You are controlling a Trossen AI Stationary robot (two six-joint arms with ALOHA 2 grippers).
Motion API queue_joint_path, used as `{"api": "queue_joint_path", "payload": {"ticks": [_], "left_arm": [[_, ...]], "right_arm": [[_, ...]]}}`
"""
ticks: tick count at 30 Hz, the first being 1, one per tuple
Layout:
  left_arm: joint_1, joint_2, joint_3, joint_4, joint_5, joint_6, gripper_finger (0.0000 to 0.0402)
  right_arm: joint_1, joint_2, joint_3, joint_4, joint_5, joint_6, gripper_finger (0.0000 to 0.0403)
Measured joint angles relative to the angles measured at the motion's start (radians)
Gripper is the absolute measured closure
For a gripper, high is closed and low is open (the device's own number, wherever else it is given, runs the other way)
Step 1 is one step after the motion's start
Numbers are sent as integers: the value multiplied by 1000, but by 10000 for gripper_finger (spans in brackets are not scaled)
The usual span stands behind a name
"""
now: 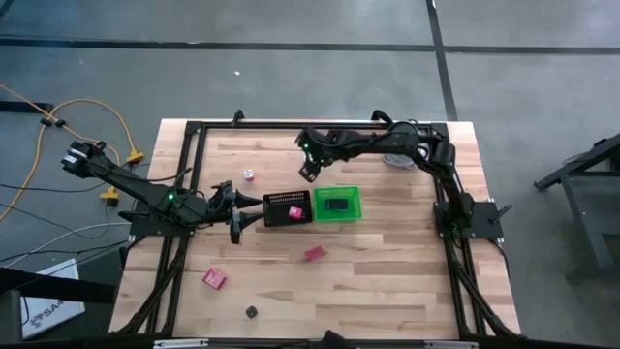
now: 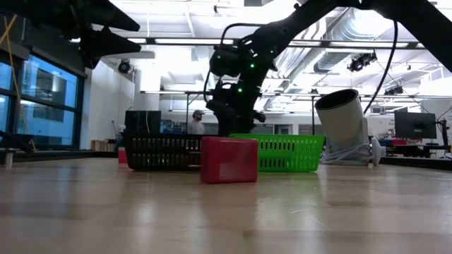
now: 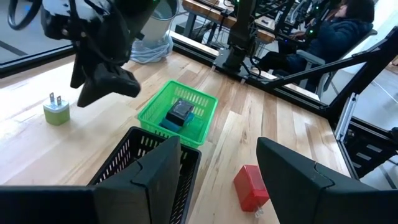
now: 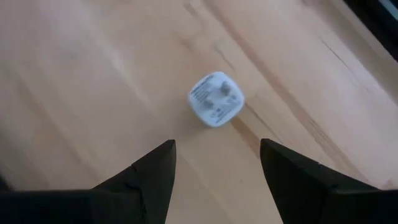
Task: Pick & Place Office items
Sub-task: Put the green charger adapter into the black bin
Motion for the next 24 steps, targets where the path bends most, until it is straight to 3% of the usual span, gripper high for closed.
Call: {"api": "queue_joint_path", "payload": {"ticks": [3,11,24], "left_arm": [[0,0,0,0,0,0,198],[0,0,0,0,0,0,198],[0,0,0,0,0,0,198]], "right_arm": [[-13,0,0,-1,-50,-165,182],[-29,0,0,-16,-51,-504,182],[-115,0,-53,8,-241,-574,182]]}}
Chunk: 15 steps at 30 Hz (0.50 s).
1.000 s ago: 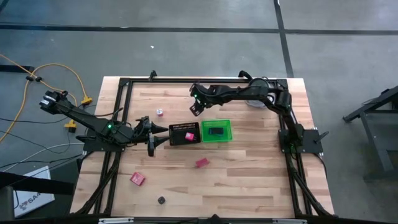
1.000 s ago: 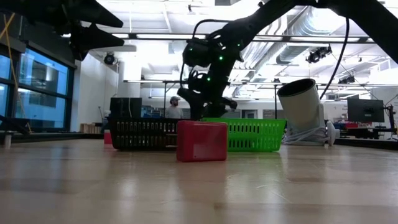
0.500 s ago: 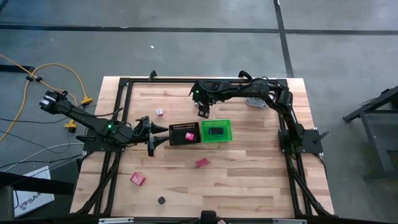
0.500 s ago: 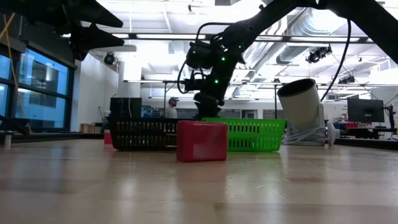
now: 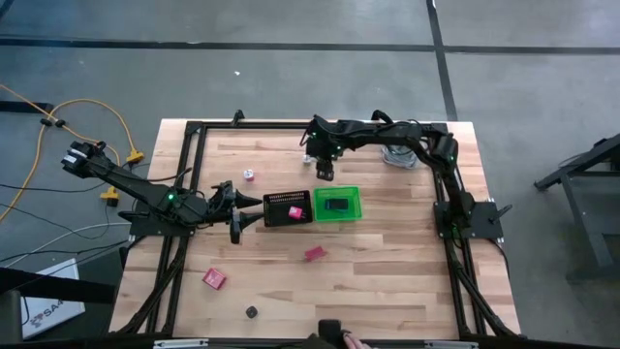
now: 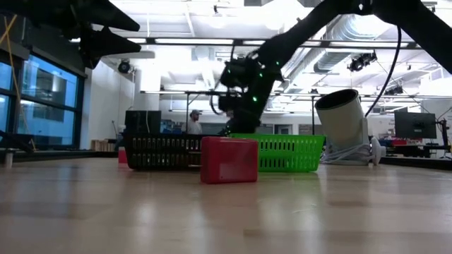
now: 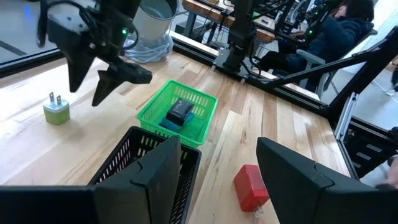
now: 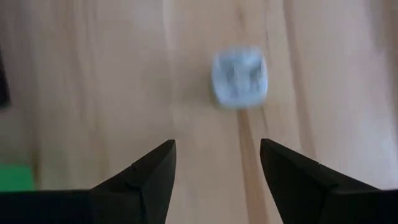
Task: Pick & Place Office items
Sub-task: Put the green charger adapter into the black bin
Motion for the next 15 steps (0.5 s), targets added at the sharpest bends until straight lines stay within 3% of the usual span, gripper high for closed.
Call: {"api": "queue_joint_path", "payload": {"ticks": [8,15], "left_arm": [[0,0,0,0,0,0,198],[0,0,0,0,0,0,198]], "right_arm": [[-47,0,-23,11,-45,9,182],[-46,0,-24,-4,20,-53,182]]}}
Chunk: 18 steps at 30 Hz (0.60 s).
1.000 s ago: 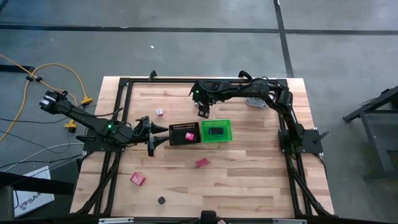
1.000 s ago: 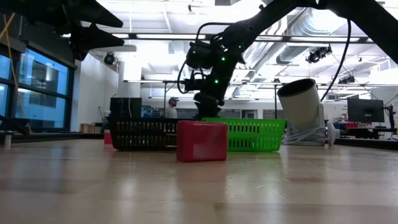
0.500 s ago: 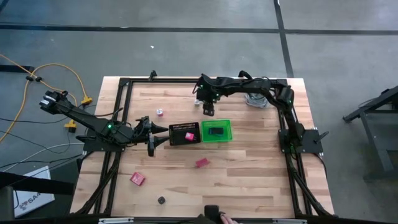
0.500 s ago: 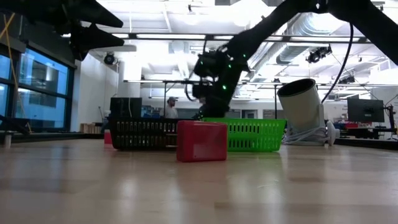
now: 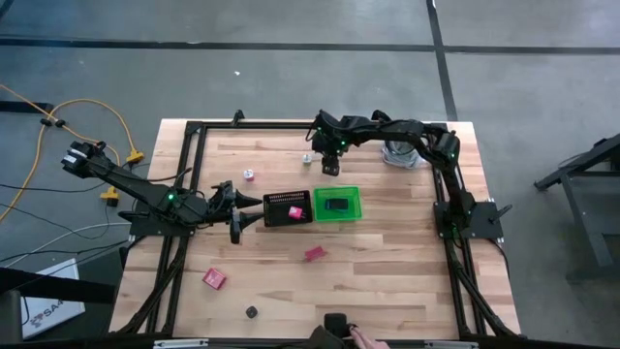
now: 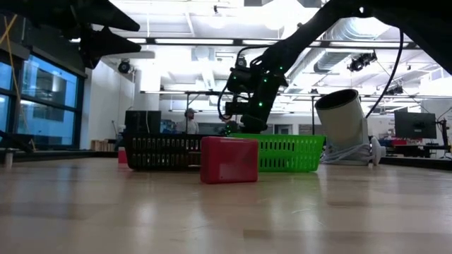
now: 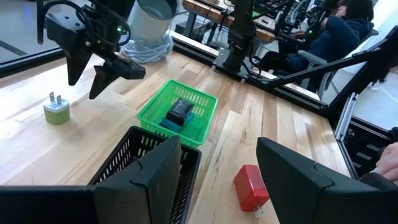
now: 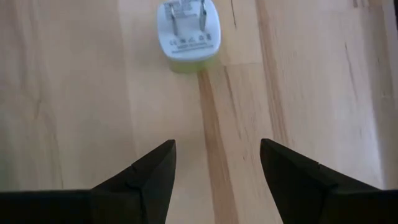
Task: Pick & Place Office items
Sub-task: Put the green charger adapter into the black bin
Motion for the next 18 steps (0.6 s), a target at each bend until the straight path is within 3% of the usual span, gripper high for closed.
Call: {"api": "queue_joint_path", "payload": {"ticks": [18], "left_arm": [[0,0,0,0,0,0,198]], "right_arm": [[38,0,0,-16,45,-33,182]]}}
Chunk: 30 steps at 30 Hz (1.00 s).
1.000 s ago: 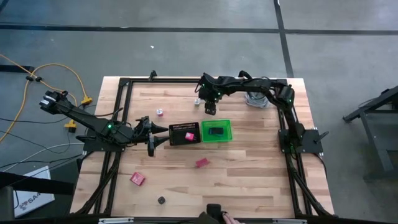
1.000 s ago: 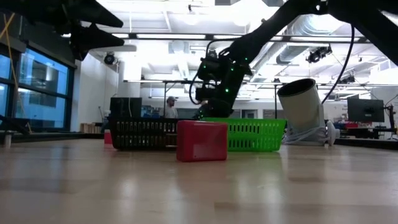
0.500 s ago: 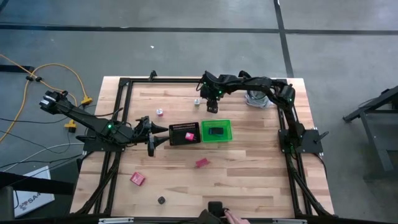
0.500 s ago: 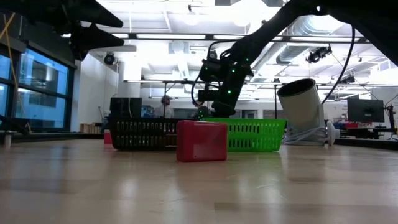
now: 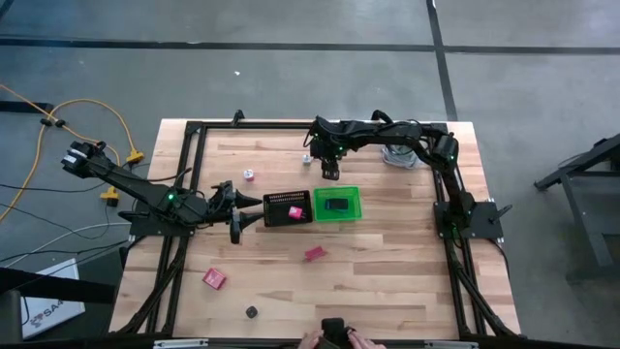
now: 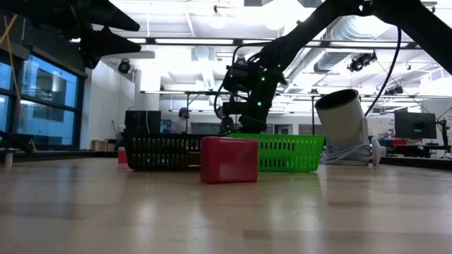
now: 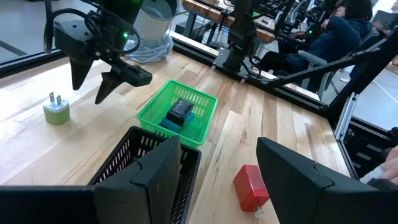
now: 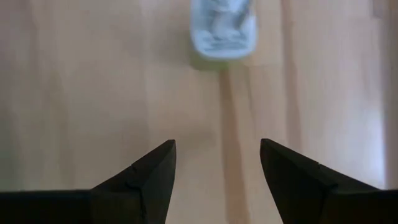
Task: Pick & Place Office items
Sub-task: Put the green charger adapter into the black bin
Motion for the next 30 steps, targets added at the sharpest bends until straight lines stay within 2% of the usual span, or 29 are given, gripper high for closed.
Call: {"api": "queue_joint_path", "payload": {"ticks": [3,6,14,19,30], "left_arm": [[0,0,0,0,0,0,198],[0,0,0,0,0,0,198],[0,0,0,0,0,0,198],[0,0,0,2,0,0,198],[0,0,0,9,0,0,198]], "right_arm": [[0,0,0,14,-38,-1,182],[0,-6,-19,61,-32,-11,182],[-2,-115,-233,324,1,-46,182],[-1,-166,-335,529,-67,-44,182],[-3,-165,-364,567,-136,-28,182]]}}
